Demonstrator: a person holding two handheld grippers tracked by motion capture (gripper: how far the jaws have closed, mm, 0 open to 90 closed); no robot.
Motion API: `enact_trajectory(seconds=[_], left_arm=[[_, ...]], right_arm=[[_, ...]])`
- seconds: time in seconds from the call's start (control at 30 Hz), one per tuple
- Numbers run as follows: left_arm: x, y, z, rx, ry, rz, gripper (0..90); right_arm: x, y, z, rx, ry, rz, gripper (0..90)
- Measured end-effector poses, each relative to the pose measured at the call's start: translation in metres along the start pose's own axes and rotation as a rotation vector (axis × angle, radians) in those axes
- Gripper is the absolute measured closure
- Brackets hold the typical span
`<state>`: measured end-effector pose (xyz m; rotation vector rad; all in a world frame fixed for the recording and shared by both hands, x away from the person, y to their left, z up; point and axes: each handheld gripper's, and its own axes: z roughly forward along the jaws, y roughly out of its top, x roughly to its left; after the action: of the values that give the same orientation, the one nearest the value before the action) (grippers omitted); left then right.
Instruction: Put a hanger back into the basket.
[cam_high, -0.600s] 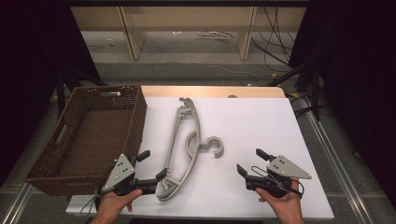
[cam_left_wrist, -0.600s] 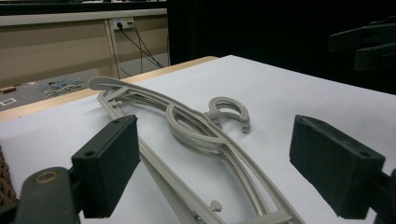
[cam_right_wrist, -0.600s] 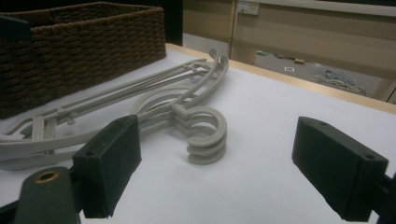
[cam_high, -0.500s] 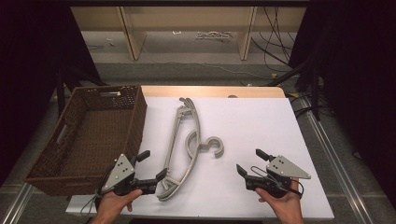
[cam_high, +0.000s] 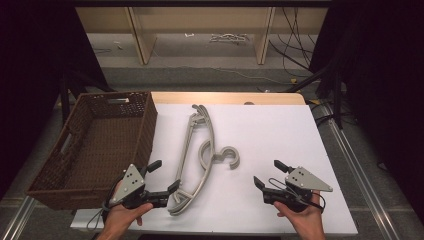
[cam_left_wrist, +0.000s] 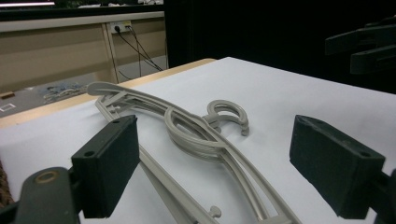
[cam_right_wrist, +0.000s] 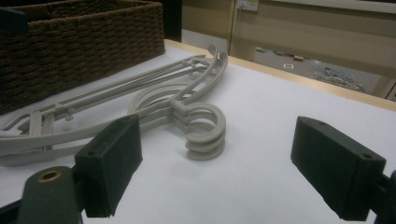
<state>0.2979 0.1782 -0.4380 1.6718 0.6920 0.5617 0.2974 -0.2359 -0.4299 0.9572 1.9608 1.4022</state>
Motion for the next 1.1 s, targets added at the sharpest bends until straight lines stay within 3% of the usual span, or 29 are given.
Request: enact_trajectory(seconds=[0.07, 0.2, 0.27, 0.33, 0.53, 0.63, 0.67, 0.73, 0.83, 0.87, 0.93, 1.1], left_arm=[[-0.001, 0.000, 0.001, 0.009, -0.002, -0.028, 15.9], [-0.002, 0.002, 0.007, 0.025, -0.008, -0.029, 16.1], [-0.004, 0.002, 0.009, 0.040, -0.007, -0.041, 16.1], [-0.006, 0.004, 0.015, 0.075, -0.010, -0.043, 16.3], [-0.013, 0.019, 0.045, 0.208, -0.020, -0.002, 17.4], [-0.017, 0.027, 0.063, 0.279, -0.035, 0.024, 17.9], [-0.017, 0.027, 0.063, 0.279, -0.035, 0.024, 18.3], [-0.020, 0.034, 0.080, 0.356, -0.042, 0.065, 19.8], [-0.023, 0.040, 0.101, 0.423, -0.034, 0.090, 22.1], [-0.023, 0.040, 0.101, 0.423, -0.034, 0.090, 23.6], [-0.024, 0.043, 0.116, 0.508, -0.050, 0.122, 25.3], [-0.026, 0.043, 0.141, 0.580, -0.030, 0.110, 27.1]], right_arm=[[0.000, 0.000, 0.000, 0.004, -0.002, 0.000, 17.4], [0.000, -0.001, 0.000, 0.006, 0.005, 0.020, 17.4], [-0.001, 0.000, 0.000, 0.013, 0.002, 0.008, 17.4], [-0.001, -0.001, -0.001, 0.015, 0.005, 0.011, 17.4], [-0.001, 0.000, -0.002, 0.023, -0.009, 0.008, 17.6], [-0.001, 0.000, -0.002, -0.003, -0.008, 0.001, 17.6], [-0.002, 0.001, -0.003, 0.006, -0.006, 0.004, 17.6], [-0.002, 0.000, -0.002, -0.008, -0.002, 0.009, 17.5], [-0.005, 0.000, -0.004, 0.003, -0.008, 0.002, 17.6], [-0.006, 0.000, -0.004, 0.001, -0.006, 0.002, 17.6], [-0.008, 0.000, -0.006, 0.008, -0.006, 0.004, 17.6], [-0.011, -0.001, -0.006, 0.002, -0.011, 0.003, 17.6]])
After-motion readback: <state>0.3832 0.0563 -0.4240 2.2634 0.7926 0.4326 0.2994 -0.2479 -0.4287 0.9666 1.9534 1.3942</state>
